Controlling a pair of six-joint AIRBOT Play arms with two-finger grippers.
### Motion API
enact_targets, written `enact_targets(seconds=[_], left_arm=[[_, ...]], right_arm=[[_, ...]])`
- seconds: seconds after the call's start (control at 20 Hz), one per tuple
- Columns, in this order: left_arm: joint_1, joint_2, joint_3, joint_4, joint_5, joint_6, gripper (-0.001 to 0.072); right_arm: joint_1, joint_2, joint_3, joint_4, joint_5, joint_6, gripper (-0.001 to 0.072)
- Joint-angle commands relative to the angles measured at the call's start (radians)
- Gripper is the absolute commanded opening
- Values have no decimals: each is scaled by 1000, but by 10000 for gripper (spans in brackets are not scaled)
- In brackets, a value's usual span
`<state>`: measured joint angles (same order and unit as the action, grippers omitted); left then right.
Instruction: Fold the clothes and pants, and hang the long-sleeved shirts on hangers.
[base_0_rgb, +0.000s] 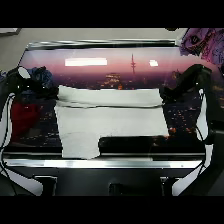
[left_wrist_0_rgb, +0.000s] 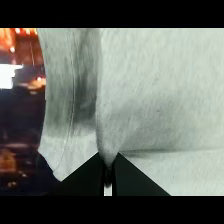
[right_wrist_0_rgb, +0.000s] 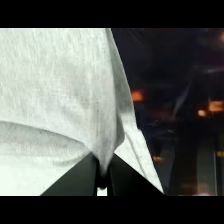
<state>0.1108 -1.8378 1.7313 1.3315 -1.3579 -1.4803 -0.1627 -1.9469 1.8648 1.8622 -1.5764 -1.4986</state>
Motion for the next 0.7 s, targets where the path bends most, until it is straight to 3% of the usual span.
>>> enact_targets(seconds=[0.0,0.15,0.2,0.25,0.3,0.35,0.4,0.5,0.65], left_arm=[[-3,-19,-1,-5,-83,0,20],[-8,-34,-1,-5,-90,0,22],[-8,-38,-1,-5,-89,0,25],[-8,-40,-1,-5,-82,-1,61],[-8,-39,0,-5,-73,-8,189],[-6,-34,0,-5,-68,-16,378],[-1,-24,0,-4,-67,-15,488],[30,22,-1,-3,-73,-11,504],[127,146,-69,-4,-101,-11,503]], right_arm=[[39,-1,-55,-48,-9,3,33],[56,-1,-87,-68,23,8,34],[56,-1,-100,-68,35,22,58],[56,-1,-111,-73,47,29,143],[56,-1,-113,-82,53,29,212],[56,3,-112,-103,52,28,254],[53,14,-111,-141,39,18,262],[26,61,-111,-195,26,14,262],[-117,186,-178,-113,61,-32,262]])
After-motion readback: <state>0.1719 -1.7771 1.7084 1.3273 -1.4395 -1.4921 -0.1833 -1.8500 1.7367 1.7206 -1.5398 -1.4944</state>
